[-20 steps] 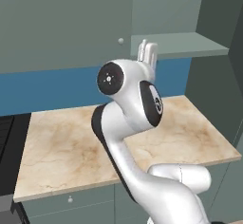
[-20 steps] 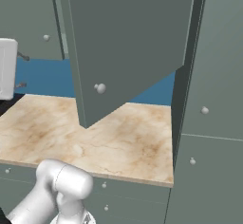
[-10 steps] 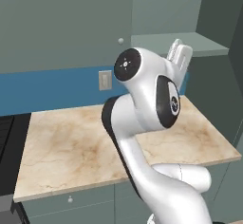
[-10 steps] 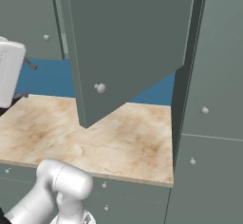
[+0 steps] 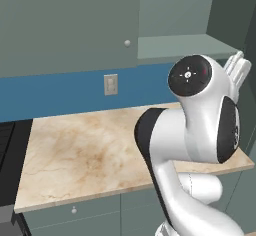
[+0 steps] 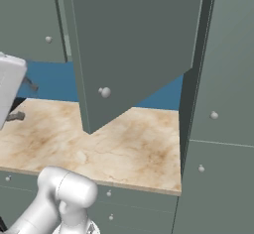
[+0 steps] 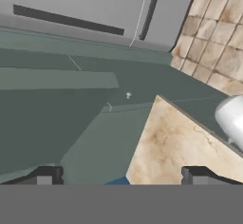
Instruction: Close all open cabinet doors.
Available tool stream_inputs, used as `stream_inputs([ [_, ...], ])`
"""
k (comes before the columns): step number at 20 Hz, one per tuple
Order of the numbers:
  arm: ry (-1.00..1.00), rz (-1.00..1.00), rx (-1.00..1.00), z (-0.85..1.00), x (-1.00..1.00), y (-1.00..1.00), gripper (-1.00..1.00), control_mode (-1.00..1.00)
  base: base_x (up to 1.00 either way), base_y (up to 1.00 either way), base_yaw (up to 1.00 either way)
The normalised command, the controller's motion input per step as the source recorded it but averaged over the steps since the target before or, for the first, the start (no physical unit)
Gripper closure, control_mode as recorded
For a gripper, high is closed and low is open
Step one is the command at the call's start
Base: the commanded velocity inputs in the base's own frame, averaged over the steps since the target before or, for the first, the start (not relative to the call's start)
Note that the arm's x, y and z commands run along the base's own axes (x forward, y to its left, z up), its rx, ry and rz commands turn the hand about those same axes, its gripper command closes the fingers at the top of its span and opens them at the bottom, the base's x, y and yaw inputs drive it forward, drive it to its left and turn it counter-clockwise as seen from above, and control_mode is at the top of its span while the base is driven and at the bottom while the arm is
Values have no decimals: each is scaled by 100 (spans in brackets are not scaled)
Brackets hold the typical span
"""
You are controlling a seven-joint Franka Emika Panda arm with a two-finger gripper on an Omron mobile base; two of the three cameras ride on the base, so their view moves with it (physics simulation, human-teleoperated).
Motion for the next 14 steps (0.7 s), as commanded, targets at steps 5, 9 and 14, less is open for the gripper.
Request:
stream_inputs([
  [5, -1, 0, 15, 0, -62, -34, -100, -100, 0, 0, 0],
  [9, 0, 0, 7, 0, -55, -29, -100, -100, 0, 0, 0],
  [14, 0, -2, 1, 0, -52, -23, -100, -100, 0, 0, 0],
])
